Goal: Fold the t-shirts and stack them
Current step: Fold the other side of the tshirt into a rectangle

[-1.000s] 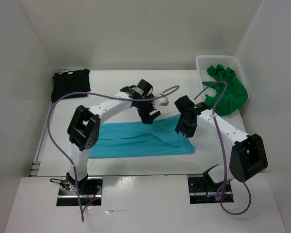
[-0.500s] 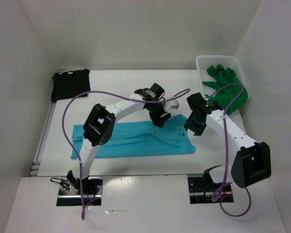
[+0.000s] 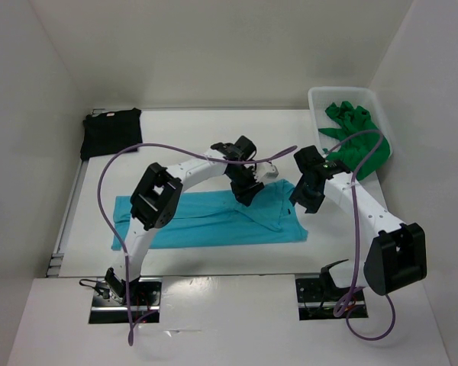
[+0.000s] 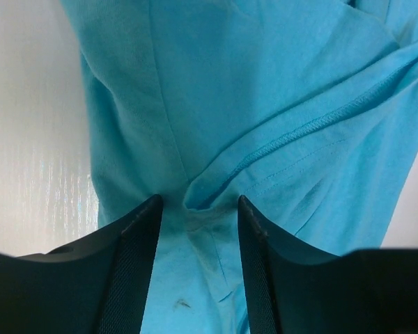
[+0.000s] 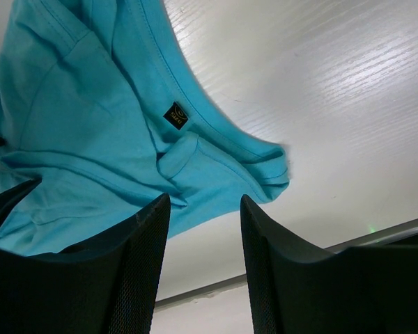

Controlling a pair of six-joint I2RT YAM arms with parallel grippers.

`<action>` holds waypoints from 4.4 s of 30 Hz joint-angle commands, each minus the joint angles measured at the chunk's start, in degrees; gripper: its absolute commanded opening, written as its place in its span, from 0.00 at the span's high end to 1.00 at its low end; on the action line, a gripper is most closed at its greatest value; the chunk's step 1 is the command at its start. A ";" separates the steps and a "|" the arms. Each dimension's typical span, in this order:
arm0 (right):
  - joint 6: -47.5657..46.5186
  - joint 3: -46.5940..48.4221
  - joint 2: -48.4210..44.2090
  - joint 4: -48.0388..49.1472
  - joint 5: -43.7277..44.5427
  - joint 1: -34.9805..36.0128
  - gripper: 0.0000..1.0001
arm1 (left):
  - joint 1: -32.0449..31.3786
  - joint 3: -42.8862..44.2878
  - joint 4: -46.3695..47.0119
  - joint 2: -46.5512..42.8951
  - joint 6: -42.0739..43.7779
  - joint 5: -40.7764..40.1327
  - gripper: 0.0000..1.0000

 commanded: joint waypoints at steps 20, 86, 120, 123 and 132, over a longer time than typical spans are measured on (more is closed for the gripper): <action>-3.40 -0.12 0.15 2.04 -5.20 -0.18 0.42 | 0.24 -1.52 1.11 -3.56 0.82 1.66 0.43; -3.76 -3.28 15.27 9.86 -12.06 10.37 0.64 | -0.29 -2.05 -3.02 -5.31 -1.90 2.81 1.00; 1.53 -2.41 5.50 -0.34 -14.08 19.60 1.00 | -0.29 -9.70 -6.10 -11.81 0.47 5.09 1.00; 0.20 -1.61 9.28 0.72 -13.47 19.60 1.00 | -0.29 -10.22 -4.61 -11.81 -0.93 5.09 1.00; -5.07 4.79 15.25 2.38 -5.55 13.98 1.00 | 2.70 -10.84 2.59 -11.81 -9.46 2.10 1.00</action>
